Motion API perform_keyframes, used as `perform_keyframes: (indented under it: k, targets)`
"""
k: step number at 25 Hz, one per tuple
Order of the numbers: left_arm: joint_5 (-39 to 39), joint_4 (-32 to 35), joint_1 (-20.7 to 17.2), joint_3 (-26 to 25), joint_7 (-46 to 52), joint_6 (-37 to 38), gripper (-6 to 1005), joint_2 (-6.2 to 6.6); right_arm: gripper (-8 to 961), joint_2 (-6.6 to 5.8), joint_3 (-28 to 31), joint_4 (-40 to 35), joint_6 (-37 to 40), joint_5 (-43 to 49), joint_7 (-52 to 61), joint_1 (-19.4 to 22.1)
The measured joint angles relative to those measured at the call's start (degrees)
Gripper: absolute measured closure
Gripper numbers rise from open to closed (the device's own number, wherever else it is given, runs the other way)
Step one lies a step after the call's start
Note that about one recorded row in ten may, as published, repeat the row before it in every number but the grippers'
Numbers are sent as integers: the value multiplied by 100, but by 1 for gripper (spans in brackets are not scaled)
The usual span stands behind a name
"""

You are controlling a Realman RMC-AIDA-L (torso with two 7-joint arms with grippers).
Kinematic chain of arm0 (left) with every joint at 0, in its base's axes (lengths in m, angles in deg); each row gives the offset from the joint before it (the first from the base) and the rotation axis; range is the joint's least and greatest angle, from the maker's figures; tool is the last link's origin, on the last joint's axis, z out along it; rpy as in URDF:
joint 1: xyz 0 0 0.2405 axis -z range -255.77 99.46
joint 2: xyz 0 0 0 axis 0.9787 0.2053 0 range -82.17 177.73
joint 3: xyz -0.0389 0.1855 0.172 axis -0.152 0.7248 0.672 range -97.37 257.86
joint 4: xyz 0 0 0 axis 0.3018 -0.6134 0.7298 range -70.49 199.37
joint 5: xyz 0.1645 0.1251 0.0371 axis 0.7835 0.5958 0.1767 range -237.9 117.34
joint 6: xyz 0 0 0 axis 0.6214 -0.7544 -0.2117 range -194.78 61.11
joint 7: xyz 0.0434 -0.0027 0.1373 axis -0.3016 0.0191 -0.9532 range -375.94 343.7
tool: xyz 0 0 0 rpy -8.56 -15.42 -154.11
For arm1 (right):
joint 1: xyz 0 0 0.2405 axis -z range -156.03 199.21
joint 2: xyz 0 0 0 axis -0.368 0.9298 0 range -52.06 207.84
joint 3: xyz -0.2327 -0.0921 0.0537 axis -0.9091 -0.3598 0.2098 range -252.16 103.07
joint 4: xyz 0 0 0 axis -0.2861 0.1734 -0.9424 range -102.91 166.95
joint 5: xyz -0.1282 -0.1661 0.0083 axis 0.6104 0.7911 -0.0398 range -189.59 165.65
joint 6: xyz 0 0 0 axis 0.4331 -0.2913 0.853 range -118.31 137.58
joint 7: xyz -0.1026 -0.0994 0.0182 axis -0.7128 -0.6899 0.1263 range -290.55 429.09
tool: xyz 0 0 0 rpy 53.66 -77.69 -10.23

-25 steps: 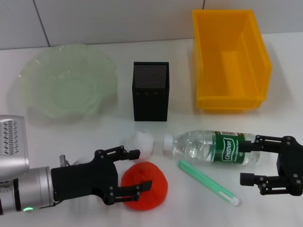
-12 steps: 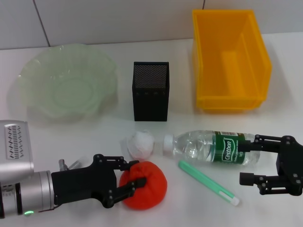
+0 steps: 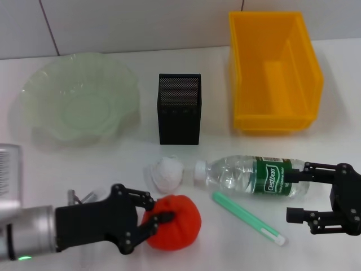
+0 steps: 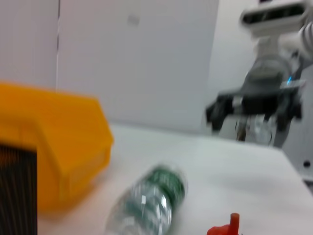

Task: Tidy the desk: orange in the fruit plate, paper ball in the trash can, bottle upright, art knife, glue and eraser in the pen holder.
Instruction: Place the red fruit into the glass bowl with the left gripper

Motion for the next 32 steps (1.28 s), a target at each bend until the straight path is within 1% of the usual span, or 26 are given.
perform_keyframes:
  k: [2,3,4,5,6,7,8,9,10,11,12,13,15,16,19,20,21,23,24,25,27,30,31,32]
  targets:
    - [-77,98,-58,-2,-34,149,827,14,183,15,5,0,2,0,0,1]
    - [-440,517,-302,-76,-74,499,839,38,183,23,5,-1,5,0,0,1]
    - [-856,856,-537,-329,-83,630,842,45,183,28,5,0,17,0,0,2]
    - [-856,856,-537,-329,-83,630,845,45,182,28,5,0,17,0,0,2]
    - [-1096,1013,-657,-516,-101,671,849,45,182,31,5,-1,47,0,-4,2]
    - [-1096,1013,-657,-516,-101,671,852,45,182,31,5,-1,47,0,-4,2]
    - [-1632,1107,-778,-1018,-186,499,855,35,182,31,5,0,60,0,-6,2]
    - [-1913,1050,-768,-1289,-220,293,858,33,182,31,5,-1,65,0,-8,2]
    - [-1913,1050,-768,-1289,-220,293,862,33,182,31,5,0,71,0,-11,2]
    - [-2094,996,-736,-1438,-230,120,865,33,182,31,5,0,76,0,-13,1]
    - [-2094,996,-736,-1438,-230,120,868,33,182,31,5,0,76,0,-13,1]
    - [-2465,845,-570,-1654,-246,-486,871,36,182,31,6,-1,81,0,-14,2]
    - [-2465,845,-570,-1654,-246,-486,878,36,182,31,5,-1,95,0,-16,2]
    - [-2600,776,-441,-1678,-254,-913,881,34,182,32,5,-3,116,1,-27,1]
    - [-2600,776,-441,-1678,-254,-913,904,34,181,31,5,-7,144,1,-50,1]
    - [-2723,640,-240,-1688,-258,-1567,911,32,181,31,6,-8,148,1,-56,-4]
    - [-2723,453,127,-1626,-343,-2506,919,20,181,33,5,-9,151,1,-61,-12]
    - [-2723,453,127,-1626,-343,-2506,932,20,181,36,5,-9,155,1,-63,-21]
    - [-2747,400,336,-1530,-460,-3014,938,-26,181,36,5,-9,157,1,-63,-24]
    - [-2751,354,401,-1526,-476,-3135,944,-28,181,37,5,-10,160,1,-64,-24]
    - [-2740,314,440,-1488,-490,-3202,921,-29,181,38,5,-20,162,1,-65,-19]
    - [-2746,306,439,-1261,-498,-3207,887,-28,180,40,5,-33,162,1,-65,-11]
    - [-2764,311,433,-1112,-497,-3207,875,-27,180,40,5,-35,162,1,-65,-18]
    - [-2764,311,433,-1112,-497,-3207,864,-27,180,40,5,-35,162,1,-65,-18]
